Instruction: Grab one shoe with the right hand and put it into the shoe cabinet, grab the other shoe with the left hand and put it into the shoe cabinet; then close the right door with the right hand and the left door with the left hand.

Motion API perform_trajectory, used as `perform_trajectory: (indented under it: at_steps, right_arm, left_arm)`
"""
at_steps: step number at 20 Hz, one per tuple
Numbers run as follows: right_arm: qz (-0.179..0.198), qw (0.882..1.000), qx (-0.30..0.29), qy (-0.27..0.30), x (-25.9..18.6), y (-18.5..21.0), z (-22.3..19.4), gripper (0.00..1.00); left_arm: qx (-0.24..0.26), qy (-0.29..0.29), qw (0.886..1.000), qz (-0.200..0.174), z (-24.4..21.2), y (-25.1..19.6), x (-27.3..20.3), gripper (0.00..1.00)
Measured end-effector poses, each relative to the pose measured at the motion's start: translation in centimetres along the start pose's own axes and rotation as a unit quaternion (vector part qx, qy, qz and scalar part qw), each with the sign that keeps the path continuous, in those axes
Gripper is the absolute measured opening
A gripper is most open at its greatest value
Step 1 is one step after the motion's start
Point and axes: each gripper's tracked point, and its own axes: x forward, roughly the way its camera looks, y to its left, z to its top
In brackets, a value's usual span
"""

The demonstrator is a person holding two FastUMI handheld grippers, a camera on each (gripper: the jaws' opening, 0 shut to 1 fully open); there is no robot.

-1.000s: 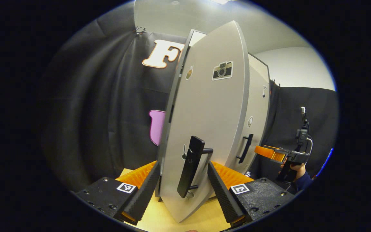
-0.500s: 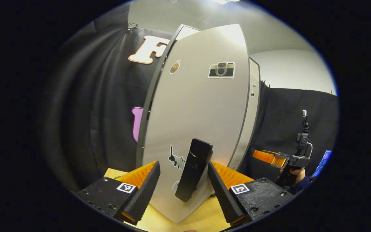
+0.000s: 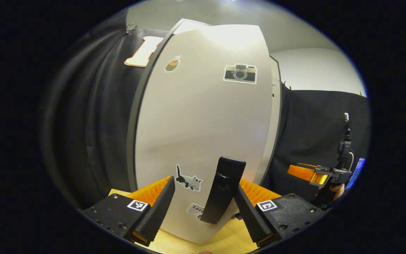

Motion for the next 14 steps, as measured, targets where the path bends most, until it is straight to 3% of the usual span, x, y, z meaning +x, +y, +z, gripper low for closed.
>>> perform_trajectory:
  at_steps: [14]
  right_arm:
    - [-0.05,0.999,0.014,-0.009,0.3,-6.0,0.6,1.0]
  left_arm:
    - [0.008,0.004,1.0,-0.001,-0.3,-2.0,6.3,0.96]
